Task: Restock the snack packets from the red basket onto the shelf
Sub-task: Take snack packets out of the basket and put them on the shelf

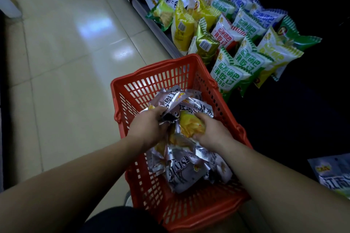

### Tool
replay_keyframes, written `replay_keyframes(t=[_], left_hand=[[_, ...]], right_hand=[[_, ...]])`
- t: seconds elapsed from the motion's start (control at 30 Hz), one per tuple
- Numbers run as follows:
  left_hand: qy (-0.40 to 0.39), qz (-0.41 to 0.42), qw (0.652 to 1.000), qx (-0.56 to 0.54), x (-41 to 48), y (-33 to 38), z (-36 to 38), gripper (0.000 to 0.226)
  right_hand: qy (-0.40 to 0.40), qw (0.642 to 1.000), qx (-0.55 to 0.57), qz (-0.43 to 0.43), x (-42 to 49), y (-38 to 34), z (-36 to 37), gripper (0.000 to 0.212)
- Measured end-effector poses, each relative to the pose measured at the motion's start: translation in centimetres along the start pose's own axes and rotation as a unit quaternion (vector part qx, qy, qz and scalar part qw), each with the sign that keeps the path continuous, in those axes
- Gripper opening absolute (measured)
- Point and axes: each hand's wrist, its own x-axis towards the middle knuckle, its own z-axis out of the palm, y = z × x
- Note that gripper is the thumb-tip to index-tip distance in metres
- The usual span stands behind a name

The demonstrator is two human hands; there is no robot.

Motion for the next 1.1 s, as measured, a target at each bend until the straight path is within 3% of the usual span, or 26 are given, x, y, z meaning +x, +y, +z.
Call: replay_keyframes(t=[0.13,0.23,0.4,0.57,0.67,0.83,0.97,1.1], left_hand=[[0.01,0.01,1.0,0.004,-0.4,1.9,-3.5,0.027],[0.012,0.022,1.0,-0.011,-1.5,4.4,-6.5,0.021],[0.009,0.012,1.0,-0.015,-3.6,9.2,-12.1,0.036],[0.008,0.019,0.997,-0.074,-6.9,14.6,-14.4,0.036],[0.025,0.037,0.985,-0.167,-9.5,18.1,-12.1,0.037],[-0.036,0.038,0.947,-0.317,-12.8,25.1,-5.6,0.034],[-0.149,0.051,0.916,-0.369,-15.7,32.9,1.3,0.022],[-0.229,0.062,0.903,-0.359,-18.5,39.7,7.8,0.028]], right_hand=[[0.05,0.999,-0.014,-0.016,-2.0,-0.3,-2.2,0.062],[0.079,0.996,0.038,-0.027,-4.2,-0.8,-4.1,0.061],[0.121,0.983,0.118,-0.069,-8.9,-1.9,-7.8,0.06],[0.169,0.981,0.047,-0.083,-15.0,-0.5,-12.8,0.059],[0.195,0.977,-0.06,-0.061,-19.0,2.5,-15.8,0.062],[0.213,0.962,-0.17,0.033,-26.1,11.4,-20.0,0.065],[0.213,0.956,-0.152,0.133,-31.8,20.6,-22.7,0.064],[0.254,0.932,-0.129,0.226,-36.2,28.7,-21.4,0.069]])
